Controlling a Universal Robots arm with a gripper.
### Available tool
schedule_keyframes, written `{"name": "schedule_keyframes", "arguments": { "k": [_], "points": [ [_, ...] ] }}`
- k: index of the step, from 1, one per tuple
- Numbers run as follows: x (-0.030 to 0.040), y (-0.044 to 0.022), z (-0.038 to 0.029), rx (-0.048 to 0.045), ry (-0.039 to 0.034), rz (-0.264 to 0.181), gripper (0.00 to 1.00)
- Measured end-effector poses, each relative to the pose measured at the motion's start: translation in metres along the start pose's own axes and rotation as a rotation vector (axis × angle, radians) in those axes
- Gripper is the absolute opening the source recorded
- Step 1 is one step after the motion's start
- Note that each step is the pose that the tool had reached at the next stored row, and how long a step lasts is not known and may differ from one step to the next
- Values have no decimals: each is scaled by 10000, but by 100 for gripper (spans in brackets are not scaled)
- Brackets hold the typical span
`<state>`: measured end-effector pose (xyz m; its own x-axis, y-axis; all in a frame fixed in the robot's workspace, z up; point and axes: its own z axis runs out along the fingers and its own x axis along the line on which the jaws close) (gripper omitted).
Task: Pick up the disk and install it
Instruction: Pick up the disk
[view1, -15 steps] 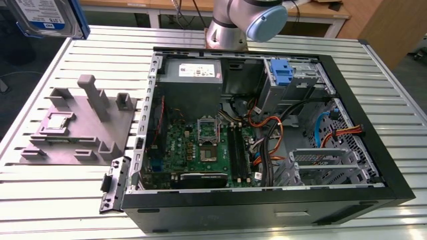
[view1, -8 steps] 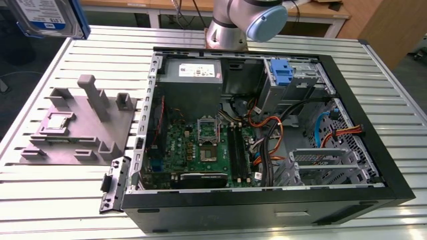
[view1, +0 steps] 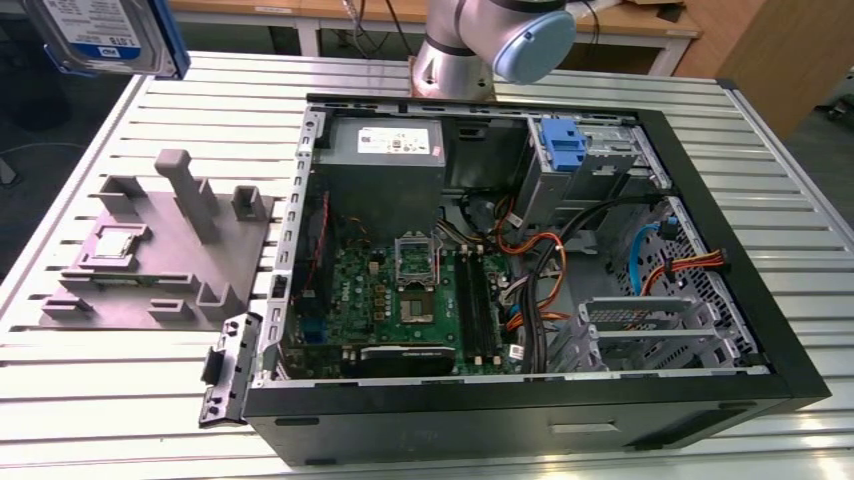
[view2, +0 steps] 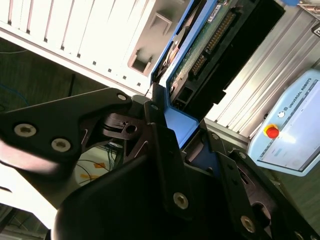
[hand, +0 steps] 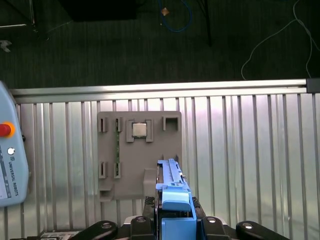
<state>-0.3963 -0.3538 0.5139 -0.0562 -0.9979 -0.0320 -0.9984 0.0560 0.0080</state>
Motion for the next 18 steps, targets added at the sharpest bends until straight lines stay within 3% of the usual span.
{"name": "schedule_keyframes", "arguments": {
  "k": [10, 18],
  "points": [
    [11, -44, 0, -1, 1, -1, 36],
    [179, -65, 4, -1, 1, 0, 36]
  ]
}}
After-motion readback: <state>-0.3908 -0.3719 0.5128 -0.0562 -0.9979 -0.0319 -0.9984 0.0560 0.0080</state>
